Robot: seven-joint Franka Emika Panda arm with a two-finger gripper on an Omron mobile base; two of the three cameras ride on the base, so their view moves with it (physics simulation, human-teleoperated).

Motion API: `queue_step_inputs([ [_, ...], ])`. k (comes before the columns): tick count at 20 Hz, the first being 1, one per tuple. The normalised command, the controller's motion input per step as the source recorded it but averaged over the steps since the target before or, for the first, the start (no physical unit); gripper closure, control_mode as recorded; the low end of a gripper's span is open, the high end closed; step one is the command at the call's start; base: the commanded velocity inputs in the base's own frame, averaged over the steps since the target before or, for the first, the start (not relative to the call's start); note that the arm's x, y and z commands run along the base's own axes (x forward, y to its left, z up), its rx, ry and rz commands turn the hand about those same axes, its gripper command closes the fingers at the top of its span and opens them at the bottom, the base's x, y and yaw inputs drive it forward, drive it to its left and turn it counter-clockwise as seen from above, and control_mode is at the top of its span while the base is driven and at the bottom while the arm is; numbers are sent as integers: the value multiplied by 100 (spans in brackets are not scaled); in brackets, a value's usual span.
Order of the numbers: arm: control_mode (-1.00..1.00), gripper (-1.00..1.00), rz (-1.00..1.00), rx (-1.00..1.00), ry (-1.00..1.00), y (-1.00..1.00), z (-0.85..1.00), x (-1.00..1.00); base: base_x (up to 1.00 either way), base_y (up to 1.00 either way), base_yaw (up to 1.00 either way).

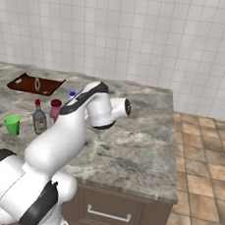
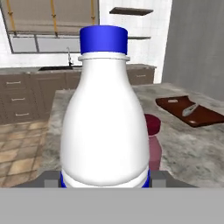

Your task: Place the drinks on the dining counter in a tight cluster.

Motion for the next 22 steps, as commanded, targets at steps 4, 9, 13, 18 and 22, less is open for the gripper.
queue_step_inputs([
  [4, -100, 100, 0, 4, 9, 3, -96, 19, 0, 0, 0],
  [9, -100, 100, 0, 11, -1, 2, -66, 5, 0, 0, 0],
  [13, -100, 100, 0, 12, -7, 8, -33, 0, 0, 0, 0],
  [18, -100, 100, 0, 9, -3, 20, -7, 2, 0, 0, 0],
  [22, -100, 100, 0, 0, 0, 11, 0, 7, 0, 0, 0],
])
